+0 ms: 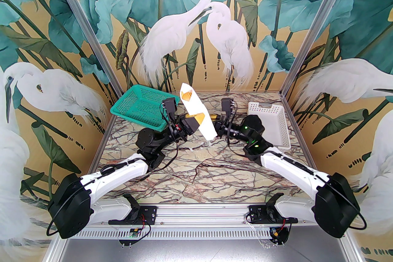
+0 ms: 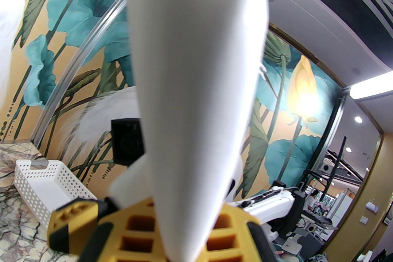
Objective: Place the utensils on the paper napkin and roll it up
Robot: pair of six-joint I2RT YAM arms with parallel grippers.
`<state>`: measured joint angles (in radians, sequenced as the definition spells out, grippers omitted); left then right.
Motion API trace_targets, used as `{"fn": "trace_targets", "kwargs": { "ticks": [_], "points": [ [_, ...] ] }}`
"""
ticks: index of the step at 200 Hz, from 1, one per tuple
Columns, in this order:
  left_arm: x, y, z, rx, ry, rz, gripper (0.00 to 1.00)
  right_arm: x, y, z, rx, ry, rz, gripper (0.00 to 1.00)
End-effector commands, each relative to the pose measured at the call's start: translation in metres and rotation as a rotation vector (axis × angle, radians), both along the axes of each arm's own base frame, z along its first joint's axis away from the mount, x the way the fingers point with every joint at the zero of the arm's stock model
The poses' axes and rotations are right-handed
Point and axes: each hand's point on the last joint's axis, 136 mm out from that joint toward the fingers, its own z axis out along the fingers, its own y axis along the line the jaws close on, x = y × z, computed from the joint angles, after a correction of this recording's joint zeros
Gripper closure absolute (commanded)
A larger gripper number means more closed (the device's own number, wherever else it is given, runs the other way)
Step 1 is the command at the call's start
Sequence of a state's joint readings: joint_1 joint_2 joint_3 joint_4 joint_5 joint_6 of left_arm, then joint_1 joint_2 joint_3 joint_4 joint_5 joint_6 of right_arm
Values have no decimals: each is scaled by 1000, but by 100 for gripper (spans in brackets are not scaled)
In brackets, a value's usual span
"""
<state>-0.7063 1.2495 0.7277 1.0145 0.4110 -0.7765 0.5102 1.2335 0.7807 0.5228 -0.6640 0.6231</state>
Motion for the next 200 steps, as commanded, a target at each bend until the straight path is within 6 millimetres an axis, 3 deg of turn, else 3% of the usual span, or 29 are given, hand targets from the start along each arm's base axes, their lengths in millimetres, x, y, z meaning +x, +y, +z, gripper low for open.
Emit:
{"fn": "trace_targets", "kwargs": {
  "ticks": [1,17,32,55,91,125,156,200],
  "points": [
    [16,12,-21,21,108,62,100,14,-33,-46,-125,133,-75,49],
    [22,19,-34,32,159,89,100,24,-60,-67,-176,208,-141,45],
    [27,25,-47,50,208,110,100,29,-83,-75,-194,256,-186,41],
    [33,31,-69,107,270,152,100,23,-100,-57,-186,262,-181,34],
    [35,31,-87,201,321,172,100,-12,-80,-13,-167,240,26,31],
    [35,28,-92,231,334,162,100,-43,-43,12,-203,208,182,31],
    [34,25,-90,227,333,143,100,-42,-21,10,-266,205,183,31],
    [33,21,-86,203,332,113,100,-30,-1,-12,-322,230,180,31]
  ]
}}
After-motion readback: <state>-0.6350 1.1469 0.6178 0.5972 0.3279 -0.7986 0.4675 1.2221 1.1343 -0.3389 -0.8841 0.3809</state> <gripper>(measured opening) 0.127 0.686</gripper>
